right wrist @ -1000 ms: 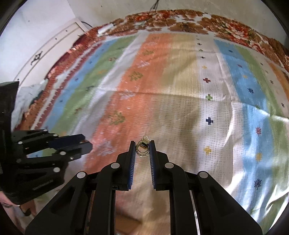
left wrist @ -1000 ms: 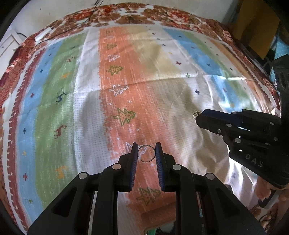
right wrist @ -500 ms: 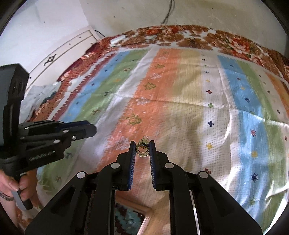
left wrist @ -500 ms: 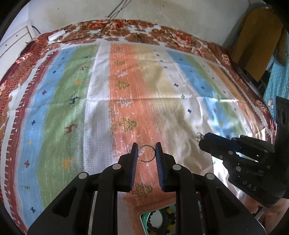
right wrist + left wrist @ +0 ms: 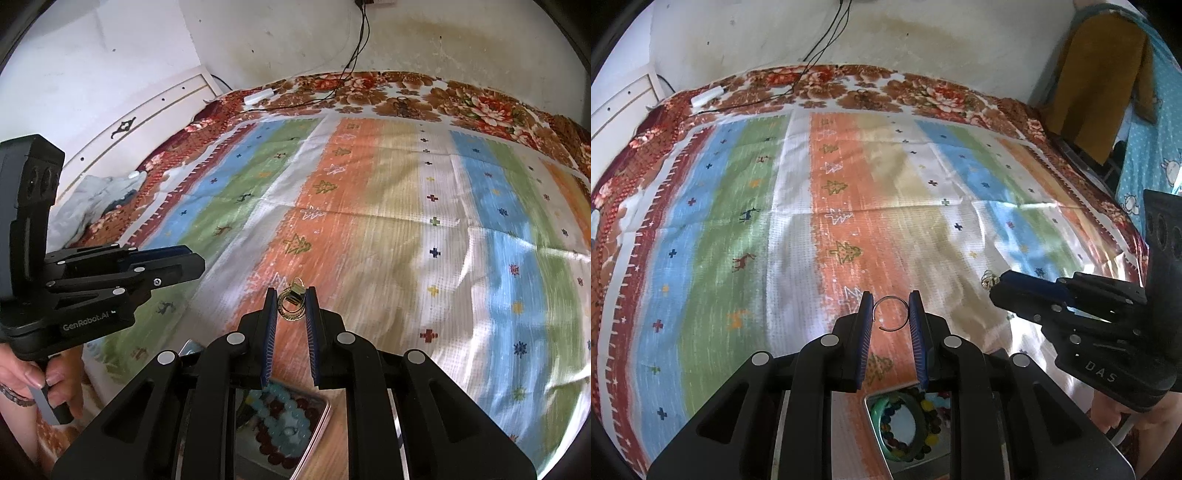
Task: Organize jewelry
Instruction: 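Carry the gold ring in the left tool while the right tool carries its gold ring to the tin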
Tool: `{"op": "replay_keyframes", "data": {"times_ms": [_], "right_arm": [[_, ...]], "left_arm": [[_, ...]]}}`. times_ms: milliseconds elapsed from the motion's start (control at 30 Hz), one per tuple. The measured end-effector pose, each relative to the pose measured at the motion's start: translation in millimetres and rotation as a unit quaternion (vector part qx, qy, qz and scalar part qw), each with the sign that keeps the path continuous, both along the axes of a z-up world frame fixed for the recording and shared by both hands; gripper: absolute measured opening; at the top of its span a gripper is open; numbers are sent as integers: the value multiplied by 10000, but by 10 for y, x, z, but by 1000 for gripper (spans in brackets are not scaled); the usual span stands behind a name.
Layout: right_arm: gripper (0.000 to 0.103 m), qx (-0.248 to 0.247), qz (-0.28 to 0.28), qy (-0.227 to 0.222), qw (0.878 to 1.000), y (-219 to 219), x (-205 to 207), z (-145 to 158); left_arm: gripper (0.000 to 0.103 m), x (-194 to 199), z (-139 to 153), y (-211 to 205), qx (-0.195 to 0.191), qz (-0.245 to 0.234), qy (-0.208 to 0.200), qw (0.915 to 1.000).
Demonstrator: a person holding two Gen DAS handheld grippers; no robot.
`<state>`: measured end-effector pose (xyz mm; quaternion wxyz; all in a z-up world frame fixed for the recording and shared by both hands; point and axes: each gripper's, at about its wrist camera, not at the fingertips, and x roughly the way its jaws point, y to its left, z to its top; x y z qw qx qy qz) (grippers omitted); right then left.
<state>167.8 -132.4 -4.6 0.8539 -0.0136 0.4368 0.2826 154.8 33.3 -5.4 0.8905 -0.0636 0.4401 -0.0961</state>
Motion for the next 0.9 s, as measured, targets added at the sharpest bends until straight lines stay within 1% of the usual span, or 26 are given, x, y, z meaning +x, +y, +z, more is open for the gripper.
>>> {"op": "replay_keyframes", "data": {"times_ms": [133, 233, 400, 700, 900], "right_arm": [[16, -66, 120, -179, 9997, 13, -135, 37], [16, 2, 191, -230, 9996, 3, -217, 58], [16, 51, 208, -300, 9993, -35, -364, 71], [16, 43, 380, -392, 9985, -68, -642, 74], [16, 14, 454, -350, 9984, -67, -721, 43]], "left_arm": [[19, -132, 24, -50, 53, -65, -118, 9999], [19, -201, 31, -62, 37, -77, -173, 9998], [19, -362, 86, -103, 157, -40, -462, 9988], [19, -672, 168, -183, 158, -146, -905, 9957], [19, -748, 149, -219, 237, -203, -918, 9953]]}}
